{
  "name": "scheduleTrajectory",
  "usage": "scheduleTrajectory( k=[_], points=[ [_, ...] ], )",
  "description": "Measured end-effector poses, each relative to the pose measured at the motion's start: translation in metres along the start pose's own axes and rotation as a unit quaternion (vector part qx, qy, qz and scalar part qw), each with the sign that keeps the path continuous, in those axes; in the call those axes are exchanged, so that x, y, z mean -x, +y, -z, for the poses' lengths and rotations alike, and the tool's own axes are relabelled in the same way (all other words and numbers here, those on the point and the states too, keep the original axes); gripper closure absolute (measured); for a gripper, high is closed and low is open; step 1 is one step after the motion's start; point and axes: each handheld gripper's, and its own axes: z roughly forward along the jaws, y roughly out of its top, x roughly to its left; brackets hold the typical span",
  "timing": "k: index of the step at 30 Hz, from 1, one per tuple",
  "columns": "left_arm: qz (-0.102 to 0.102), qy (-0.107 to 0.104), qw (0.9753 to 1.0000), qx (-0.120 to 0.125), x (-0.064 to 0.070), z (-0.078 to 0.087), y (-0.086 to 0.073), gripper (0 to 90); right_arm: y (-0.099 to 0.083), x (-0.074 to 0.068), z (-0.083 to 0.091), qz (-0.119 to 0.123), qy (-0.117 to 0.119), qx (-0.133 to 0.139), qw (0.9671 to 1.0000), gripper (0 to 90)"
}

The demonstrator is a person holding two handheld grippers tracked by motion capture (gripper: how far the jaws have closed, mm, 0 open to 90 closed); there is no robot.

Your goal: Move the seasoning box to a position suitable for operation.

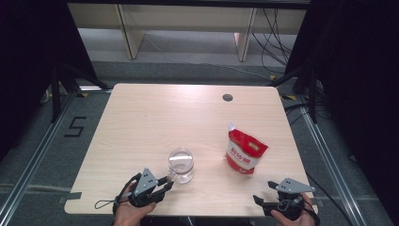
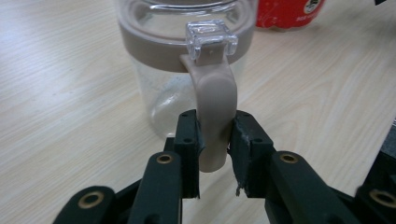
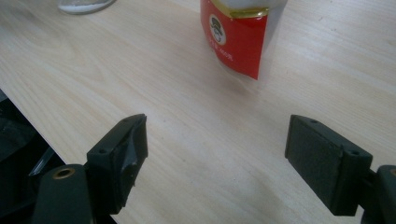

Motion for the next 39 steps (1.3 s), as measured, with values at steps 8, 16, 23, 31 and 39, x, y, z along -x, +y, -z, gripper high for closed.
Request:
scheduleTrajectory(
  k=[8, 16, 23, 31, 39],
  points=[
    [0.014, 0.024, 0.9996, 0.001, -0.015, 0.006, -0.002, 72.4, 0.001, 0.002, -0.001, 0.015, 0.006, 0.005, 0.9999, 21.9],
    [0.023, 0.045, 0.9987, 0.007, -0.027, 0.006, 0.000, 72.2, 0.001, 0.001, -0.001, 0.017, 0.001, 0.002, 0.9999, 22.0],
    [0.003, 0.050, 0.9987, 0.012, -0.026, 0.006, 0.007, 71.3, 0.002, 0.000, -0.001, 0.018, 0.003, 0.002, 0.9998, 22.1],
    [-0.037, 0.041, 0.9984, 0.012, -0.028, 0.004, 0.009, 72.8, 0.001, -0.002, -0.003, 0.009, 0.013, -0.003, 0.9999, 22.1],
    [-0.047, 0.015, 0.9986, 0.019, -0.030, 0.002, 0.009, 73.0, 0.002, -0.001, -0.003, 0.015, 0.014, -0.001, 0.9998, 22.2]
  ],
)
